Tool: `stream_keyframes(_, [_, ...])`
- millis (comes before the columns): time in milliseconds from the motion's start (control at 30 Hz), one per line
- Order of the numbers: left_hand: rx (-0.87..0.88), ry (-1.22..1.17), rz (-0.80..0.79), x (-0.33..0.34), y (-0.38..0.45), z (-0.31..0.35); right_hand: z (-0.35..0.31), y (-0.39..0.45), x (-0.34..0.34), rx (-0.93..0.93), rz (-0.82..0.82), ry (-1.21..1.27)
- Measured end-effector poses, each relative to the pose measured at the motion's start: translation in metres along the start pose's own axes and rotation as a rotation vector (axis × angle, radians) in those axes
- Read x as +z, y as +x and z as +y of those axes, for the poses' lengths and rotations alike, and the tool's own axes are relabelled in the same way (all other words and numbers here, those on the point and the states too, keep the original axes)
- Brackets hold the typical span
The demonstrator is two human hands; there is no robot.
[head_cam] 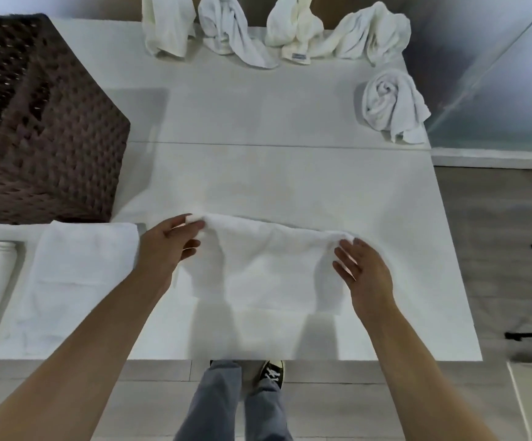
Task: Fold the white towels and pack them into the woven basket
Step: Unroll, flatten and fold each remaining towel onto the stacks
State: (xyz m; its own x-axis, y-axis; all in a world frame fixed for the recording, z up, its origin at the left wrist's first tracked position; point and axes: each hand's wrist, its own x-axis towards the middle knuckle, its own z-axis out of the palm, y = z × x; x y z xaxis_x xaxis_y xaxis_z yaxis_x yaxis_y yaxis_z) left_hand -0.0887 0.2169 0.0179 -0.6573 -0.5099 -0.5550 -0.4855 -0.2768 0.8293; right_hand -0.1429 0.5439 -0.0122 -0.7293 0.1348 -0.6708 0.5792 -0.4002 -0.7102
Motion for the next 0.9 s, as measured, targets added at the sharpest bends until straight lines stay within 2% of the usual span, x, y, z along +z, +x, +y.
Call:
stream_keyframes(100, [0.067,0.174,0.03,0.01,0.011,-0.024,0.009,0.007,0.001,-0.149,0.036,-0.16])
stream_keyframes(200, [0.371,0.719,-0.011,0.018,-0.013,-0.065,0.024,0.004,0.001,-0.389,0.0,-0.596])
stream_keyframes(300, [0.71,1.13,-0.197,0.036,-0.05,-0.116,0.041,0.011,0.011,-0.741,-0.181,-1.124])
stream_keyframes(367, [0.758,1.26,-0.297,0.046,-0.068,-0.145,0.053,0.027,0.017,-0.963,-0.342,-1.401])
stream_keyframes(433, [0.758,1.319,-0.319,0.05,-0.075,-0.165,0.061,0.045,0.016,-1.028,-0.412,-1.562])
stream_keyframes(600, [0.751,1.411,-0.261,0.045,-0.075,-0.171,0.067,0.057,-0.003,-1.044,-0.346,-1.65])
stream_keyframes(800, [0.68,1.447,-0.17,0.039,-0.043,-0.151,0.096,0.01,-0.018,-1.042,-0.186,-1.633])
stream_keyframes(900, [0.621,1.445,-0.174,0.04,-0.03,-0.144,0.118,-0.018,-0.028,-1.094,-0.199,-1.661])
